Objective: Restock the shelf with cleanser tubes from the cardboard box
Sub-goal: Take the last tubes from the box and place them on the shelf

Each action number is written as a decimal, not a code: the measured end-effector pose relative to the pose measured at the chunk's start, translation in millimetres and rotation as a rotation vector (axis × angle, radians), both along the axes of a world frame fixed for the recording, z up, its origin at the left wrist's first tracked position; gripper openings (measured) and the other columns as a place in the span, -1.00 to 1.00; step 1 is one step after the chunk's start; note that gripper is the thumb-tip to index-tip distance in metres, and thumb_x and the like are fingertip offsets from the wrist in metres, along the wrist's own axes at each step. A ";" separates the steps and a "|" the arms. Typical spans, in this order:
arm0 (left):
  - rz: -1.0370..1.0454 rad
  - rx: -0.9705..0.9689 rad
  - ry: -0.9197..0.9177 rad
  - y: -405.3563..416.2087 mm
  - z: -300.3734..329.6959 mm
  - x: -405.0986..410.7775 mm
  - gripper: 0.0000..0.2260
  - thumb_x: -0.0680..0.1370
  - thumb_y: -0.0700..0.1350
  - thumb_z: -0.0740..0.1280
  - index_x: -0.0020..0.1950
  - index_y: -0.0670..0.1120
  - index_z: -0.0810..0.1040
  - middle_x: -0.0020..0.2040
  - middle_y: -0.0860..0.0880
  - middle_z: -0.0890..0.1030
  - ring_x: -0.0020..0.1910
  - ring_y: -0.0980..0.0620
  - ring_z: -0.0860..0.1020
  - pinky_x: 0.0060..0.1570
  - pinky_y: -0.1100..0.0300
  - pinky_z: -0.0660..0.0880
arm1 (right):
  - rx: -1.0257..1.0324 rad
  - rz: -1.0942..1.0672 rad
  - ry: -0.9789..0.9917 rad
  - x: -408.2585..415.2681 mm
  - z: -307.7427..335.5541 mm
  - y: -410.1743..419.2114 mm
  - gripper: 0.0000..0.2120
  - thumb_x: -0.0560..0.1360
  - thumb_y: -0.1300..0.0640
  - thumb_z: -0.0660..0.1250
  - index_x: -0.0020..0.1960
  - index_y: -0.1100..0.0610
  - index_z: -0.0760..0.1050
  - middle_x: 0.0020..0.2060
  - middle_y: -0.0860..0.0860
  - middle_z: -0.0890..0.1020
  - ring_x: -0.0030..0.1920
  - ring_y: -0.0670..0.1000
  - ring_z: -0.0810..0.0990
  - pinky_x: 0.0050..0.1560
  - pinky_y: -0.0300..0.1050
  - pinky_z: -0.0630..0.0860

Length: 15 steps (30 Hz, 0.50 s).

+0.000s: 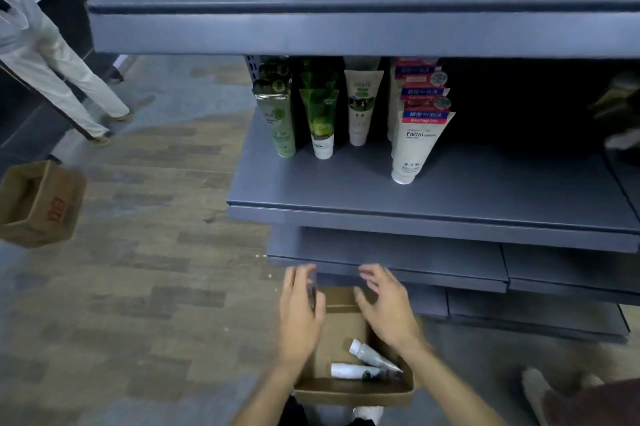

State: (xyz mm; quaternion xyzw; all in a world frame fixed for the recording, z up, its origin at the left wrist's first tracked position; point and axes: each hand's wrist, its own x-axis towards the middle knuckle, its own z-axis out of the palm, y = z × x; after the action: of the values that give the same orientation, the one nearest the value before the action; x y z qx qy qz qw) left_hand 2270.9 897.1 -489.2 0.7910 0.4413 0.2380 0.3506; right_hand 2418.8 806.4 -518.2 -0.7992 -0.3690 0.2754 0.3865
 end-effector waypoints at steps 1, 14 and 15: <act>0.036 -0.050 0.006 -10.4 -12.0 -9.5 -0.66 0.48 -0.34 0.30 0.21 -0.08 0.49 0.04 0.04 0.47 -0.01 0.34 0.47 0.01 0.40 0.39 | -0.096 0.029 0.019 1.1 -18.9 -6.7 -0.66 0.49 0.17 0.43 0.21 -0.03 0.47 0.15 -0.12 0.57 0.18 -0.18 0.57 0.22 -0.19 0.53; -0.085 -0.407 0.217 -65.7 -178.7 -77.3 -0.59 0.42 -0.19 0.27 0.14 0.25 0.38 0.06 0.20 0.46 -0.06 0.12 0.57 -0.11 0.08 0.61 | -0.728 -0.048 0.085 -32.7 -196.1 -65.2 -0.61 0.46 0.12 0.37 0.26 0.11 0.43 0.19 0.09 0.54 0.22 0.15 0.54 0.16 -0.08 0.47; -0.108 -0.406 0.244 -66.7 -191.2 -77.3 -0.58 0.42 -0.23 0.29 0.12 0.24 0.39 0.04 0.21 0.45 -0.07 0.15 0.57 -0.12 0.12 0.61 | -0.756 -0.061 0.077 -35.3 -206.1 -66.9 -0.63 0.47 0.11 0.37 0.25 0.12 0.43 0.20 0.08 0.53 0.22 0.15 0.54 0.14 -0.08 0.46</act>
State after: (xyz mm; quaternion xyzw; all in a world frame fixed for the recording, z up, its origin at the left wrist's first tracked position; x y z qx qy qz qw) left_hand 2193.6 830.4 -680.4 0.7497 0.4761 0.0282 0.4587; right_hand 2383.5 739.6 -724.3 -0.8849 -0.2027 0.4104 0.0861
